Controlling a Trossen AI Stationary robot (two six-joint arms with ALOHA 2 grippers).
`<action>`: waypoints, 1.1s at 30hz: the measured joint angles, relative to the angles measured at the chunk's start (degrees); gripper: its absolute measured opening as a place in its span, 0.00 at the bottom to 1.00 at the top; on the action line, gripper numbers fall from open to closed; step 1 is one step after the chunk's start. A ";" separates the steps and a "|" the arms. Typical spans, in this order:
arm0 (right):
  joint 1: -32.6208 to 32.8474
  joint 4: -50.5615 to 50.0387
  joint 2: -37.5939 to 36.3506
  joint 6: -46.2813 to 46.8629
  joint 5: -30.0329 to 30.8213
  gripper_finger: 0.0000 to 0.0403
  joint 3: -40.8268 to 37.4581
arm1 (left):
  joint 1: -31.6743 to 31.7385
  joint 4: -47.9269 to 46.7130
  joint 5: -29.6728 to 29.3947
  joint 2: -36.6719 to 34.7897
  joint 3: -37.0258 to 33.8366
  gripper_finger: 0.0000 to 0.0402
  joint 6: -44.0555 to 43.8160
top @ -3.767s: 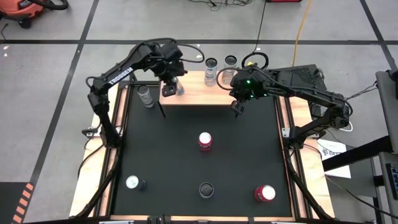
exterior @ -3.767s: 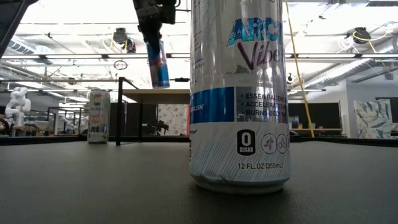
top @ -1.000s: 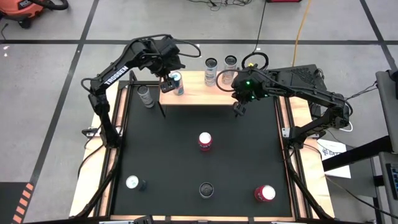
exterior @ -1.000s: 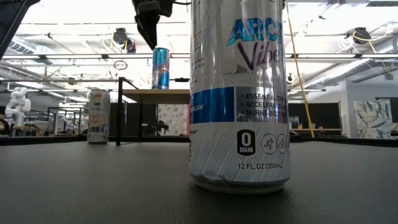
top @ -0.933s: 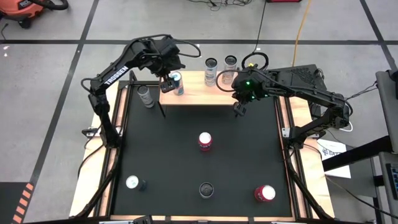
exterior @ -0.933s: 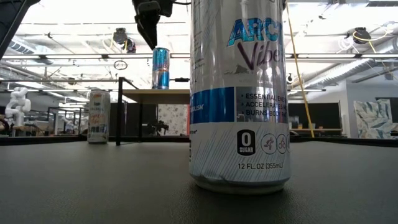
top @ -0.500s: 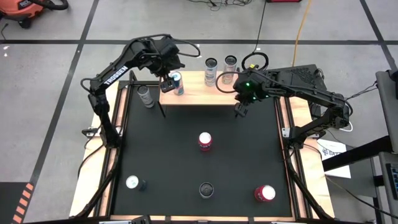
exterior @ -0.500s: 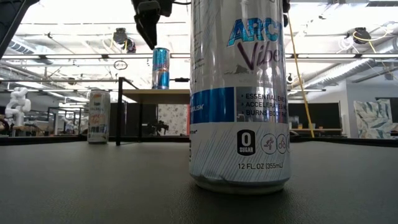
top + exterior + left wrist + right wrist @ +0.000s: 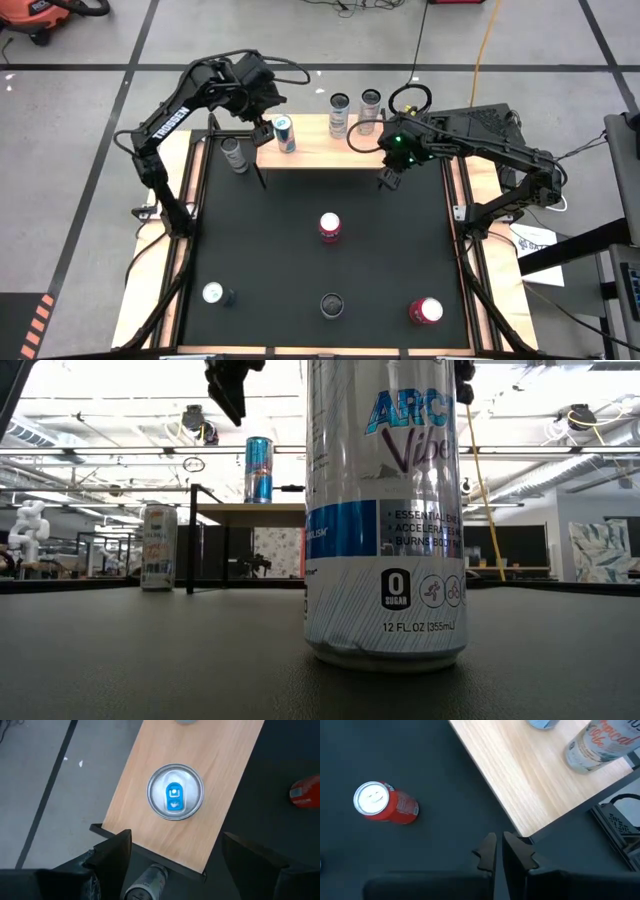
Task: Place canned beverage on shelf
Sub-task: Put the top blue soda can on the shelf
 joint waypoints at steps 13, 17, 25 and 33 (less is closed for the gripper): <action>4.28 -0.56 0.00 3.31 0.05 0.03 0.00 | 0.02 0.08 -0.15 -0.79 -1.93 0.75 -0.05; 4.87 -1.75 0.00 5.13 0.26 0.03 0.00 | 0.41 0.01 -0.15 -2.03 -8.08 0.75 0.14; 5.20 -1.75 0.00 6.45 0.35 0.03 0.00 | 0.44 2.44 -0.68 -3.17 -17.83 0.75 4.95; 5.18 -1.74 0.00 6.84 0.42 0.03 0.00 | 1.57 8.99 -1.27 -2.71 -22.94 0.75 8.98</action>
